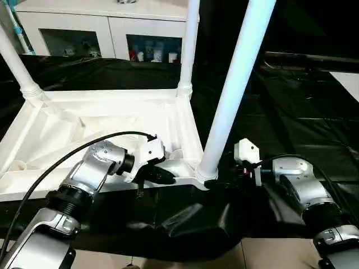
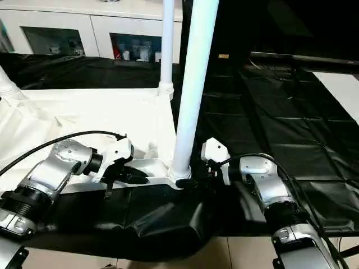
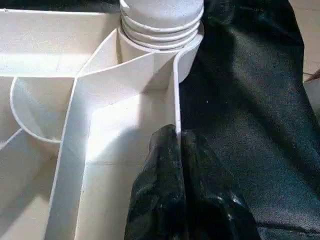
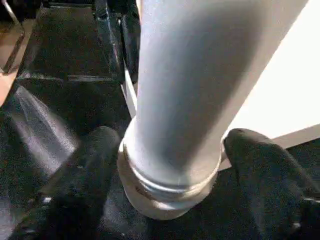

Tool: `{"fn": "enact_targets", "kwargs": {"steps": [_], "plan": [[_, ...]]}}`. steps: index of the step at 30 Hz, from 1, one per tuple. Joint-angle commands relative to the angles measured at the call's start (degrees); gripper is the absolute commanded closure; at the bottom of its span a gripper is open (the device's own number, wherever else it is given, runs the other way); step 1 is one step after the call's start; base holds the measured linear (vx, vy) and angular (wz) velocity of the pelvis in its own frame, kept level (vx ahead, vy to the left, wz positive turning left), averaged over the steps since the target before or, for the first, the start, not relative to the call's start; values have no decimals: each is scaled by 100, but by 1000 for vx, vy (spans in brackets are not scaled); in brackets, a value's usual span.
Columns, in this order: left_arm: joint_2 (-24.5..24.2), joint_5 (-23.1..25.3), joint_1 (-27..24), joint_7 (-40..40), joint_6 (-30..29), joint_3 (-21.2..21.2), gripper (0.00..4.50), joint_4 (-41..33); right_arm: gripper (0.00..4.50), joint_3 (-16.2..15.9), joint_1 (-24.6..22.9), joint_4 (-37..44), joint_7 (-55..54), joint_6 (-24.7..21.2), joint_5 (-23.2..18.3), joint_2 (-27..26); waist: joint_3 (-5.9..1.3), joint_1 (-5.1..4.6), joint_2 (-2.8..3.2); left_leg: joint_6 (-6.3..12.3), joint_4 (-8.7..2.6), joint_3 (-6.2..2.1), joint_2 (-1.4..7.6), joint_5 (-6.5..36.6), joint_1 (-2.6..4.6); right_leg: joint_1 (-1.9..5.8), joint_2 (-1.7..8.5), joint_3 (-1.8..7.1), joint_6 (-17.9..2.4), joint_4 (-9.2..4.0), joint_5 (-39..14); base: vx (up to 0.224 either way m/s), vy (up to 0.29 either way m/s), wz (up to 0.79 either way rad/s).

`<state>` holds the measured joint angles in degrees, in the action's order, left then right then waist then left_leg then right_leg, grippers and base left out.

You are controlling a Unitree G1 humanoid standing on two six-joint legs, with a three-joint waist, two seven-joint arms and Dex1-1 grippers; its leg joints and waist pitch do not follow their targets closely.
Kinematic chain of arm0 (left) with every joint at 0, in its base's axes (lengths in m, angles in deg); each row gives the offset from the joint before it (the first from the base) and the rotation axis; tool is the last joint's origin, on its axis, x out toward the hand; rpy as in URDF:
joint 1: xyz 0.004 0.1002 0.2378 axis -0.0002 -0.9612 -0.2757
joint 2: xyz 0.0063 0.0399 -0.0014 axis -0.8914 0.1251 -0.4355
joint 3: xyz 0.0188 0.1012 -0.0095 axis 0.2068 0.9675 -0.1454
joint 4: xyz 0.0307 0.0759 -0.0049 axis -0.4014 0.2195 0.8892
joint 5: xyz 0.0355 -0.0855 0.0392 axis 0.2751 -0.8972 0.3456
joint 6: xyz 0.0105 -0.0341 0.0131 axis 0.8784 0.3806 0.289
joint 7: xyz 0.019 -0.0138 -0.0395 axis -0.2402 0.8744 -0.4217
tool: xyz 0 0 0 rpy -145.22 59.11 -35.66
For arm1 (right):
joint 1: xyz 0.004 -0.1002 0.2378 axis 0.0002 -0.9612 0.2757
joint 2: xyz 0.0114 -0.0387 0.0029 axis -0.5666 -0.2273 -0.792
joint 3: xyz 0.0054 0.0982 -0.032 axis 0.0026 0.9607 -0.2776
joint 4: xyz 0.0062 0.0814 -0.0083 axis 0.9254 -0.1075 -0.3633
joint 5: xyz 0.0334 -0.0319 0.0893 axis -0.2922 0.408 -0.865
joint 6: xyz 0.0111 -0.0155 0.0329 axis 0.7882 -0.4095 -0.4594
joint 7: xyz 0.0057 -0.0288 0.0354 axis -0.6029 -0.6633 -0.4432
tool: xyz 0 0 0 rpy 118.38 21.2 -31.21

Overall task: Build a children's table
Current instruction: Rotate leg to tighten

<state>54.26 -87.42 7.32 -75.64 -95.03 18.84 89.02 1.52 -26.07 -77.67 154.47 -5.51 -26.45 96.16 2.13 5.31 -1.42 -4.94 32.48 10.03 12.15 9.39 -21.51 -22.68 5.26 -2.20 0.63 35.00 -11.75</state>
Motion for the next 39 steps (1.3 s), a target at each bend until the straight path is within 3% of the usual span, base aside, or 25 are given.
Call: {"fn": "enact_targets", "kwargs": {"steps": [1, 11, 19, 23, 25, 28, 30, 31, 32, 37, 39], "plan": [[-29, 116, -139, -164, -72, 308, 450, -1, 118, 39, 75, -9, -24, -81, -15, 8, -331, 7, -6, 473, -307, 52, 81, 941, 77, 271, 177, 124, -1582, -300, 75, 0, 0, 0], [-50, 127, -168, -165, -118, 326, 450, -48, 190, -4, 82, -80, -44, 0, 57, -6, -331, 10, -10, 467, -302, 49, 76, 957, 73, 279, 182, 122, -1567, -298, -5, 0, 0, 0], [-73, 135, -189, -214, -183, 361, 450, -83, 196, -49, 32, -81, -56, 24, 106, -8, -339, 7, -7, 491, -288, 52, 73, 916, 78, 280, 177, 122, -1600, -287, 103, 0, 0, 0], [11, 166, -159, 3, -142, 300, 450, 4, 196, 84, 9, -139, -290, 38, 32, -132, -338, 0, -1, 490, -288, 51, 71, 921, 75, 276, 178, 122, -1609, -285, 112, 0, 0, 0], [232, 177, -101, 386, -203, 195, 450, 214, 196, 251, -65, -195, -792, 94, -31, -387, -319, -7, -7, 430, -303, 51, 67, 1052, 78, 267, 184, 127, -1573, -312, -106, 0, 0, 0], [584, 231, -25, 993, -255, 91, 450, 548, 196, 316, -202, -282, -1418, -5, 11, -712, -282, -28, -11, 230, -353, 37, 67, 1516, 103, 239, 202, 138, -1402, -399, -941, 0, 0, 0], [820, 251, 46, 1360, -301, 30, 450, 741, 196, 326, -248, -383, -1959, -119, 122, -939, -226, -43, -13, 36, -402, 18, 66, 2051, 158, 184, 220, 143, -1140, -509, -1917, 0, 0, 0], [931, 255, 89, 1522, -313, 1, 450, 834, 196, 325, -263, -426, -2214, -168, 175, -1057, -226, -39, 9, -13, -413, 1, 66, 2155, 172, 181, 234, 142, -1079, -525, -2131, 0, 0, 0], [997, 257, 117, 1618, -320, -17, 450, 891, 196, 323, -272, -450, -2364, -188, 207, -1128, -233, -58, -10, -70, -433, -26, 63, 2240, 155, 193, 236, 137, -948, -544, -2357, 0, 0, 0], [1670, 268, 603, 2743, -408, -300, 450, 1710, 196, 502, 140, -1370, -4635, -700, 621, -1831, -212, -134, 6, -219, -459, -80, 21, 2615, 170, 132, 230, 109, -689, -622, -2959, 0, 0, 0], [1797, 256, 696, 2893, -416, -382, 450, 1892, 196, 551, 224, -1545, -5013, -803, 673, -1949, -211, -200, 17, -258, -466, -108, 3, 2775, 180, 109, 231, 85, -577, -671, -3191, 0, 0, 0]]}}
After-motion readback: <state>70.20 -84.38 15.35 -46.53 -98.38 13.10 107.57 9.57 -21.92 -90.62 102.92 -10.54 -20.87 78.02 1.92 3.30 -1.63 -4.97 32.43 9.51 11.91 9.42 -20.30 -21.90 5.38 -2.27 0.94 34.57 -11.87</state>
